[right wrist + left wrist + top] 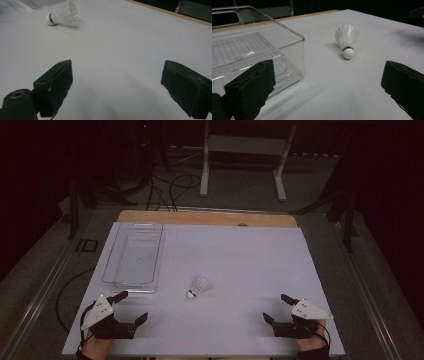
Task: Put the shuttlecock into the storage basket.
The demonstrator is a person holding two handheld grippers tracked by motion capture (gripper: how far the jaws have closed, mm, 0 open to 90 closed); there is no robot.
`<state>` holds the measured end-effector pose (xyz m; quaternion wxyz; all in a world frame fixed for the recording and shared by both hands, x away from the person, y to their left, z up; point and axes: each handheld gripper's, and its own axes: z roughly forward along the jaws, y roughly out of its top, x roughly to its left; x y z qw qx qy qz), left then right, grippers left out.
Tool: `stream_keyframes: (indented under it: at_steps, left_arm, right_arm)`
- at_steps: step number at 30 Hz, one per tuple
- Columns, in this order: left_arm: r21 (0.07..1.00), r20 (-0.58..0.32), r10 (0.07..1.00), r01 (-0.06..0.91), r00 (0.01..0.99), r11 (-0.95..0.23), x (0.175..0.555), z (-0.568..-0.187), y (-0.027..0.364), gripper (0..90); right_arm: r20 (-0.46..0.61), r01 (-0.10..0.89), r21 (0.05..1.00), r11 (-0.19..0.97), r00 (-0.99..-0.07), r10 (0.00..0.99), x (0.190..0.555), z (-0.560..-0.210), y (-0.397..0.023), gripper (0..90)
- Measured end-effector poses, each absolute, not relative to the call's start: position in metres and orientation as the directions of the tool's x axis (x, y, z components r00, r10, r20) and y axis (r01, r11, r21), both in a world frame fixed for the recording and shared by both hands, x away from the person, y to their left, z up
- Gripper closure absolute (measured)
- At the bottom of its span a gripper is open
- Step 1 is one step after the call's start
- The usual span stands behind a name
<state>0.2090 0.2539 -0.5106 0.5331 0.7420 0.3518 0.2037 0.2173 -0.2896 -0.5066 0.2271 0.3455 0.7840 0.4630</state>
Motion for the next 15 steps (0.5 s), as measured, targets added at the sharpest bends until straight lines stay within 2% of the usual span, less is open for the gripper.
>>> stream_keyframes:
  at_steps: [15]
  left_arm:
    - [0.930,-0.087,0.729,0.318,0.679,-0.185,0.2102,-0.5119,0.2530,0.1]
  right_arm:
    - [-0.038,0.315,0.894,0.319,-0.656,0.753,0.2158,-0.5044,-0.2883,10.2]
